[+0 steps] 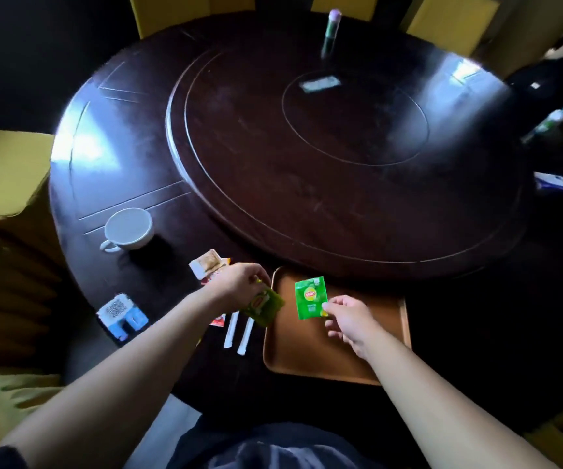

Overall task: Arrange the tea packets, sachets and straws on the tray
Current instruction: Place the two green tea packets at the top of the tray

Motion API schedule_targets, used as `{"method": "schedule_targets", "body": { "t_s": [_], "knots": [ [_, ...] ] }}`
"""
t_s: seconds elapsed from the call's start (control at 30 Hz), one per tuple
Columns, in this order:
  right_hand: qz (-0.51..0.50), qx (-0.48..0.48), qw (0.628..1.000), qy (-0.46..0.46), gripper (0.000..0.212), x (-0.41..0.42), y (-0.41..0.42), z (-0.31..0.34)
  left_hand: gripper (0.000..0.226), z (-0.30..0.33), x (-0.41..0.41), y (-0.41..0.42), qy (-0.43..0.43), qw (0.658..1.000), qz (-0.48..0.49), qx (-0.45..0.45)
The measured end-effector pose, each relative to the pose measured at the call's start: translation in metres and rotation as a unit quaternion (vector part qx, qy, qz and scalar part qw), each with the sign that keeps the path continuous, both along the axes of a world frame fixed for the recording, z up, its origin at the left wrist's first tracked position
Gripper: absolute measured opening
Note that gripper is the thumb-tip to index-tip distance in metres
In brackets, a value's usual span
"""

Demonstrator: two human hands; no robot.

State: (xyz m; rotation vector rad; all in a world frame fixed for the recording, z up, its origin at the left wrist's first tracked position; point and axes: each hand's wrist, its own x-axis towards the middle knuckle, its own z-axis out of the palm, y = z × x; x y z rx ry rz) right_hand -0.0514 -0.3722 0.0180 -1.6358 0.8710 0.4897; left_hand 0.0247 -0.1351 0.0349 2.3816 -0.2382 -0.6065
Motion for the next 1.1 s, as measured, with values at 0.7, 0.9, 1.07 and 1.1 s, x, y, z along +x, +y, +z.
{"method": "schedule_targets", "body": {
  "t_s": [0.7,0.9,1.07,1.1],
  "knots": [
    [0.396,-0.341,0.836,-0.168,0.049,-0.041,-0.029,-0.028,0.046,-0.049,-0.084,-0.069,-0.139,0.961,-0.169,0.169],
    [0.44,-0.38,0.796,-0.168,0.048,-0.022,-0.025,-0.03,0.037,-0.04,-0.08,-0.078,-0.294,0.925,-0.183,0.159],
    [0.442,-0.388,0.789,-0.176,0.047,-0.001,-0.022,-0.032,0.043,-0.044,-0.065,-0.082,-0.285,0.922,-0.193,0.177],
    [0.439,-0.394,0.788,-0.177,0.046,0.002,-0.021,-0.033,0.044,-0.042,-0.063,-0.083,-0.271,0.926,-0.194,0.179]
  ]
}}
